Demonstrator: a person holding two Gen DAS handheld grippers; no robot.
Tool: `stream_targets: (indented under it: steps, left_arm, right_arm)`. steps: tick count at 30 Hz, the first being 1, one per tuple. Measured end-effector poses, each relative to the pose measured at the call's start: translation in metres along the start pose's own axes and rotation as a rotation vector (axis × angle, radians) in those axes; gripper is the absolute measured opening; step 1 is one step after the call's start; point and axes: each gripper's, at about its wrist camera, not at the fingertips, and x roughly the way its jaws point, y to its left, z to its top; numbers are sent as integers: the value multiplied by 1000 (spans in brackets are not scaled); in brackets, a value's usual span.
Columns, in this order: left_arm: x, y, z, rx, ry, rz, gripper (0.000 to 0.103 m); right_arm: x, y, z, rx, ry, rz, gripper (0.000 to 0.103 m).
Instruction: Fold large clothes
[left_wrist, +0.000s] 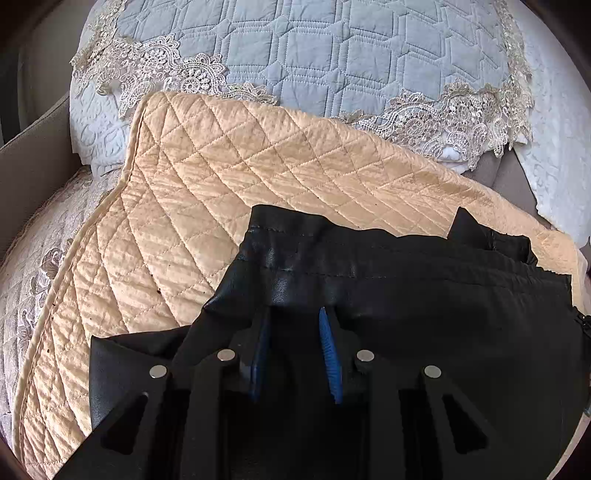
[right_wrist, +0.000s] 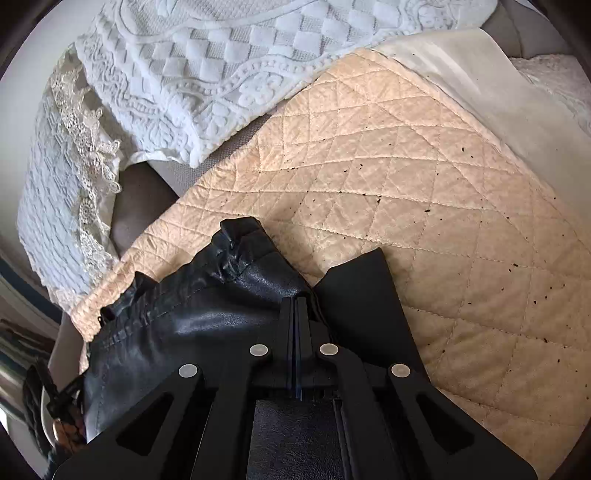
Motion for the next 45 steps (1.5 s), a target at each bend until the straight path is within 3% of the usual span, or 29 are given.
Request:
stream_targets:
  steps: [3, 5, 7, 10, 12, 14, 17, 22, 25, 28, 31, 33, 35, 40, 45]
  left_arm:
    - [-10, -1, 6, 10, 23, 18, 30]
    - [-32, -1, 8, 18, -11, -1, 30]
    - [-66, -6, -4, 39, -76, -54, 30]
    - [-94, -6, -33, 55, -97, -76, 31]
    - [-90, 2, -50, 65, -59, -54, 33]
    - [-77, 12, -58, 35, 6, -46, 33]
    - [-95, 15, -55, -3, -23, -58, 33]
    - [-136, 13, -75, -6, -87, -121, 39]
    - [-119, 20, -88, 11, -31, -58, 41]
    - [-106, 28, -91, -25, 0, -82, 41]
    - [-124, 17, -89, -17, -15, -49, 41]
    - [-137, 11, -95, -3, -19, -44, 41]
    - [-150, 9, -109, -14, -23, -54, 48]
    - [-154, 22, -144, -100, 32, -80, 54]
    - [-148, 42, -138, -220, 24, -131, 57]
  right_arm:
    - [-12, 17, 3, -25, 17, -60, 4]
    - [-32, 33, -2, -48, -6, -39, 8]
    - [-58, 47, -19, -102, -20, -2, 9]
    - [-81, 41, -44, -119, -11, -16, 9]
    - [-81, 18, -56, -81, 26, -79, 7]
    - [-80, 3, -59, -30, 42, -58, 1]
    - [-98, 19, -56, -25, 3, -69, 11]
    - [-123, 48, -79, -98, -9, 24, 18]
    - [-104, 30, -89, -71, 50, -68, 18]
    - [-94, 9, -89, 25, 75, -46, 9]
    - [-109, 24, -91, 8, 55, -63, 20]
    - [-122, 34, -100, 0, 49, -52, 43]
    - [-134, 38, -112, 6, 41, -43, 51]
    - [-144, 20, -150, 103, 88, -18, 53]
    - [-144, 9, -140, 179, 46, 7, 53]
